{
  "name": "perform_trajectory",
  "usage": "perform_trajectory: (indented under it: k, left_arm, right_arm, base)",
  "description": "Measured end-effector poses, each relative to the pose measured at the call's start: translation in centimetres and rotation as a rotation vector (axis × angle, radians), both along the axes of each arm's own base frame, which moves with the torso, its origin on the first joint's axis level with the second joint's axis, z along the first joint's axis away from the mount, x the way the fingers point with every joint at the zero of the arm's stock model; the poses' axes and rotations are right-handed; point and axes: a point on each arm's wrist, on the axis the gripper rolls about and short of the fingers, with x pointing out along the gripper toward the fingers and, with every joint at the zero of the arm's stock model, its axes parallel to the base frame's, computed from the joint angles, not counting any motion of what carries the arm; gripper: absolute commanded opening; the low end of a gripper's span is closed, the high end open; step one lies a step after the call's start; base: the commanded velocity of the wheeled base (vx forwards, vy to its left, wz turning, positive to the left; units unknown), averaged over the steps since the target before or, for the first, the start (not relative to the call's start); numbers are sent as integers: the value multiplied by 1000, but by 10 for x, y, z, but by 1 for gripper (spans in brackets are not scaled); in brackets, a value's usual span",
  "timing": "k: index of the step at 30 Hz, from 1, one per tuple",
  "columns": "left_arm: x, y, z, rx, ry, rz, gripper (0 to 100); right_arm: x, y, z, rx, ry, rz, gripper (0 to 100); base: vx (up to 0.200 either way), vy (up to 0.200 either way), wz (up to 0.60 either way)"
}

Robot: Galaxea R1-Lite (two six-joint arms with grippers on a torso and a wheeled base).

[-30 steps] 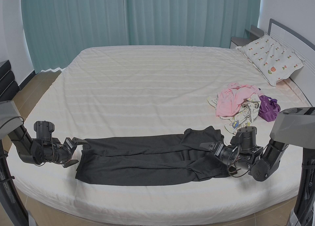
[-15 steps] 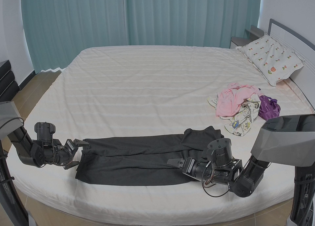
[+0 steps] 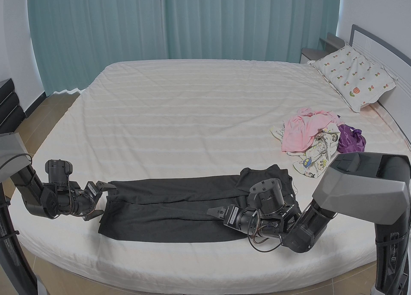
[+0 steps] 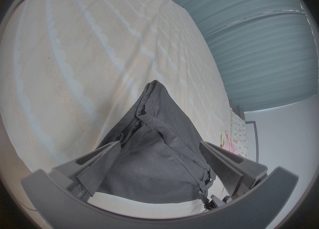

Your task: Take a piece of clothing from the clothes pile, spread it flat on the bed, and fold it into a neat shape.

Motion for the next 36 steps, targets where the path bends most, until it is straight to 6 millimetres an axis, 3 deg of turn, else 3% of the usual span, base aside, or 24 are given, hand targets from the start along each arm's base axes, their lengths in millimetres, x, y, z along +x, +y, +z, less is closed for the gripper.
perform_trajectory:
  k: [18,36]
  left_arm:
    - [-1,0,-1,0,4,1,100]
    - [-1,0,-1,0,5,0,100]
  right_arm:
    - [23,23,-24,-132,-82,-83,100]
    - [47,16,-11,-72,-157,-146,100]
  base:
    - [0,0,0]
    - [0,0,0]
